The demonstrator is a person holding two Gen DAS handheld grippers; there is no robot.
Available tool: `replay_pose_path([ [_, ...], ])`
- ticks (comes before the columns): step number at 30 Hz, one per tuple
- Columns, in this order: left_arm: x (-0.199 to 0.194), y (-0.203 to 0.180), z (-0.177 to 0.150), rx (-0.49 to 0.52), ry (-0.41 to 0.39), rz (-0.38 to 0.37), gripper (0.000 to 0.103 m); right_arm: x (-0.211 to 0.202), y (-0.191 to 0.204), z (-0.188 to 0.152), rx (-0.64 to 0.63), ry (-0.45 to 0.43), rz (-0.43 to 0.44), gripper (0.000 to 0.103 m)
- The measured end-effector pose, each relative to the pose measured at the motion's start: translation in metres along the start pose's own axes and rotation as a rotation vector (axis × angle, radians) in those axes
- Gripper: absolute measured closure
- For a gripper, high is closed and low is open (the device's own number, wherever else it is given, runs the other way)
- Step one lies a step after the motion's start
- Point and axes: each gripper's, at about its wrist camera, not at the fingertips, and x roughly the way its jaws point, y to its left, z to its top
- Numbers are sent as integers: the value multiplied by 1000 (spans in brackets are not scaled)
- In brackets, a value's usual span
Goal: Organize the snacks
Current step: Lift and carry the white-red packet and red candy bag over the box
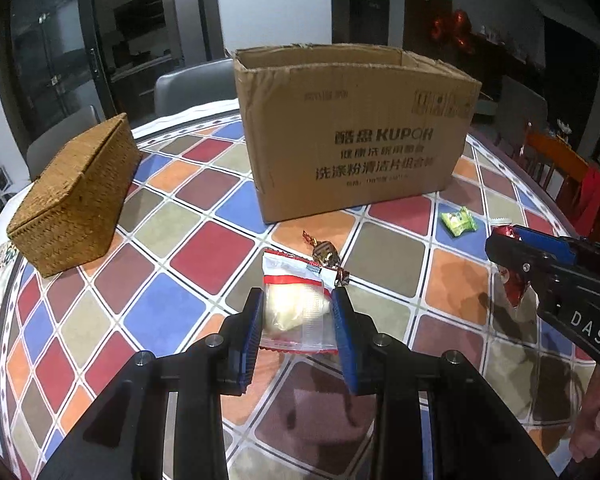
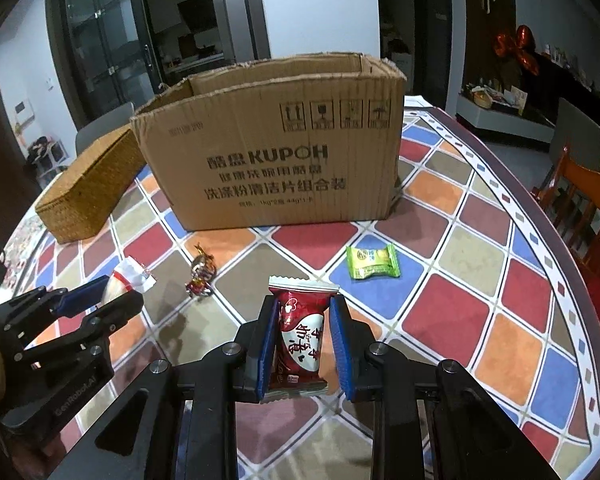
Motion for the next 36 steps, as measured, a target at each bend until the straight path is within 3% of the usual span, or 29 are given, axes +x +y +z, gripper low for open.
replay_pose_path([
  [18, -40, -5, 40, -53, -69, 50, 69, -37, -2, 46, -28, -94, 28, 76],
  [36, -52, -14, 82, -73, -119, 72, 69, -51, -16, 88, -28, -157, 46, 76],
])
